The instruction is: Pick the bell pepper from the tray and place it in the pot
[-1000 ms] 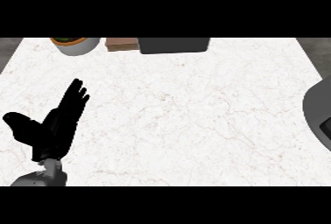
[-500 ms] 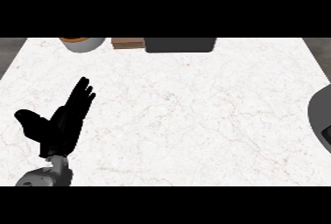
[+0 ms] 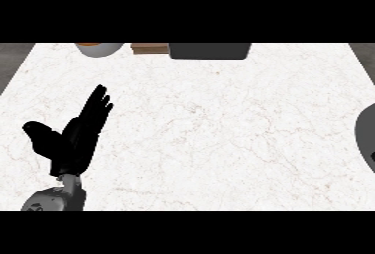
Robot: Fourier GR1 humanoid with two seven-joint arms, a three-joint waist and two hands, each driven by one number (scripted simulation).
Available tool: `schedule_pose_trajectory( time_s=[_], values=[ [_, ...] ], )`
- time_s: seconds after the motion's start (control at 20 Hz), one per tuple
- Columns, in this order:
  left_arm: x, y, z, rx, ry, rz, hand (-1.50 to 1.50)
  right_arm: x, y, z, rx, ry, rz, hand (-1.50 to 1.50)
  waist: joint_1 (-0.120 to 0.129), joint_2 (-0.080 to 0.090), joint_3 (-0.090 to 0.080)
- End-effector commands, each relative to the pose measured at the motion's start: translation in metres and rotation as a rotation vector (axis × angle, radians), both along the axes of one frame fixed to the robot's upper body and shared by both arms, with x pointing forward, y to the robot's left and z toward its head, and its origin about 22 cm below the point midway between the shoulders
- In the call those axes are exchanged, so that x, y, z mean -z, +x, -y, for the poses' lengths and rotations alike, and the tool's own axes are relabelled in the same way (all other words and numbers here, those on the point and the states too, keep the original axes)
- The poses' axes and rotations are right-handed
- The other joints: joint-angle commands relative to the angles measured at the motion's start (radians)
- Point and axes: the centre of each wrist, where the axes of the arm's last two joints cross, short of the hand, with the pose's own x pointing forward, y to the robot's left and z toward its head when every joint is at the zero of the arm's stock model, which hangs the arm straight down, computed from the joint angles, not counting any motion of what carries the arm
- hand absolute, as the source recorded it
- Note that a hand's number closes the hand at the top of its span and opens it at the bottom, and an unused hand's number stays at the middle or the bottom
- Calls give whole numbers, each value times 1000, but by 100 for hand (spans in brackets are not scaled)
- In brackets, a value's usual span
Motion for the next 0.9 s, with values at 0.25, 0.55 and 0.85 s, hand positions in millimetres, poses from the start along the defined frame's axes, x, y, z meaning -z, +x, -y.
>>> schedule_pose_trajectory(
  time_s=[0.25, 0.55, 0.85],
  values=[
    [-2, 0, 8, 10, 13, 2, 0, 38, 71, -12, 14, 9, -84, 150, 6, 1, 1],
    [-15, 20, 9, -5, -1, -2, 0, 87, 102, -5, -22, 146, -196, 150, 6, 2, 1],
    [-3, 4, 1, 12, -2, -19, 0, 119, 124, -6, -18, 360, -295, -150, 8, 1, 1]
  ],
)
